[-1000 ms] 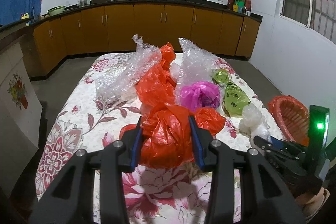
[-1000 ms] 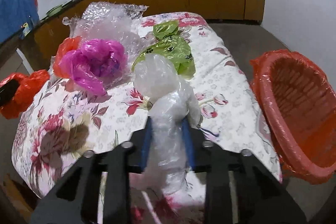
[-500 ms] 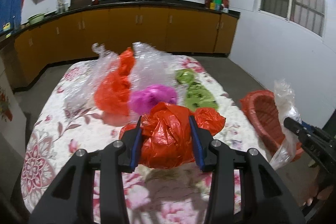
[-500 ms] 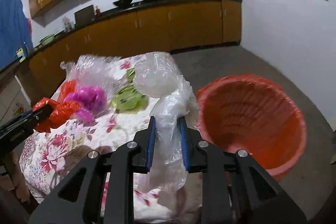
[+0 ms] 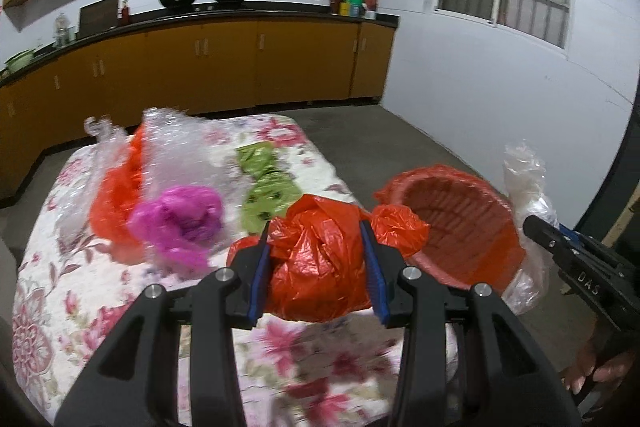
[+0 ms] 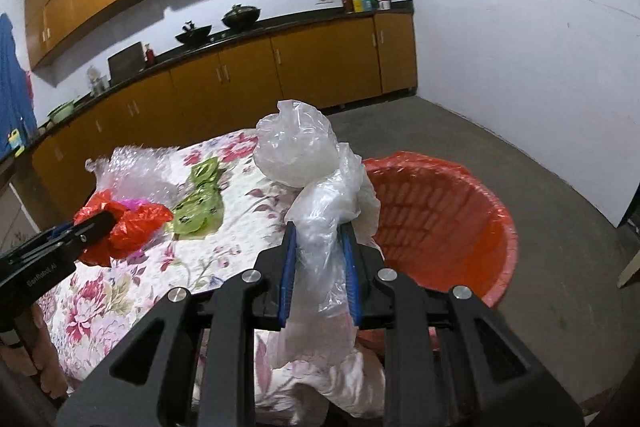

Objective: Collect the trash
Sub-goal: 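Carry both bags over the basket and open both tools to drop them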

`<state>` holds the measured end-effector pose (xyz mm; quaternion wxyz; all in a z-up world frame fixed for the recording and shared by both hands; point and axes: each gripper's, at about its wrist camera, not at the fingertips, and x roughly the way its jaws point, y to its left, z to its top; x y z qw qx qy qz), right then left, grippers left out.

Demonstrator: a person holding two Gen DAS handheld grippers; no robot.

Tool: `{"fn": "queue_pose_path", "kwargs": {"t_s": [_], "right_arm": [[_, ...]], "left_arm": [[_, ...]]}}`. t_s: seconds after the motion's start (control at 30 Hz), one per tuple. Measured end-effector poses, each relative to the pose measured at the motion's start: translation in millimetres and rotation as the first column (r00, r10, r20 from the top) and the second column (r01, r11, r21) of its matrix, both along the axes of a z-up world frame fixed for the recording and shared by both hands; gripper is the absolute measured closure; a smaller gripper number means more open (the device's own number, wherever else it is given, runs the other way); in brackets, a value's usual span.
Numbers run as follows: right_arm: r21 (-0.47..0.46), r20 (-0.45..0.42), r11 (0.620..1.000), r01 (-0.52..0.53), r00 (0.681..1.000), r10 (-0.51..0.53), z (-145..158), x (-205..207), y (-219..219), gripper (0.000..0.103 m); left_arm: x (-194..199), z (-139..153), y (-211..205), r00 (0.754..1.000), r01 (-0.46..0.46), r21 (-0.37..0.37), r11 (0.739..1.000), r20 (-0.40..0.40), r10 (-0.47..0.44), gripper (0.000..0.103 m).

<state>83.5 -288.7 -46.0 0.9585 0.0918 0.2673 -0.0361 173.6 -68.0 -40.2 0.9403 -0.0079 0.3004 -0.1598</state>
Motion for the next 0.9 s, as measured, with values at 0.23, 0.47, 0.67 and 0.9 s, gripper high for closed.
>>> {"fn": "queue_pose_path", "kwargs": {"t_s": [0.23, 0.47, 0.67, 0.9], "right_arm": [[0.025, 0.041, 0.997, 0.075, 0.996, -0.076, 14.0, -6.3, -32.8, 0.081], [0.083, 0.059, 0.986, 0.147, 0.987, -0.152, 18.8, -2.1, -66.5, 0.081], [0.111, 0.070, 0.979, 0.173, 0.981, -0.182, 16.9, 8.0, -79.8, 0.081], [0.127, 0.083, 0.973, 0.191, 0.976, -0.202, 14.3, 19.4, -90.3, 0.081]], "left_arm": [[13.7, 10.1, -51.8, 0.993, 0.116, -0.022, 0.993, 0.025, -0.115, 0.062], [31.4, 7.9, -102.0, 0.974, 0.224, -0.035, 0.974, 0.035, -0.223, 0.062], [49.8, 1.5, -132.2, 0.962, 0.271, -0.030, 0.962, 0.025, -0.271, 0.062], [66.9, -9.9, -153.1, 0.956, 0.294, -0.038, 0.955, 0.005, -0.294, 0.062]]}}
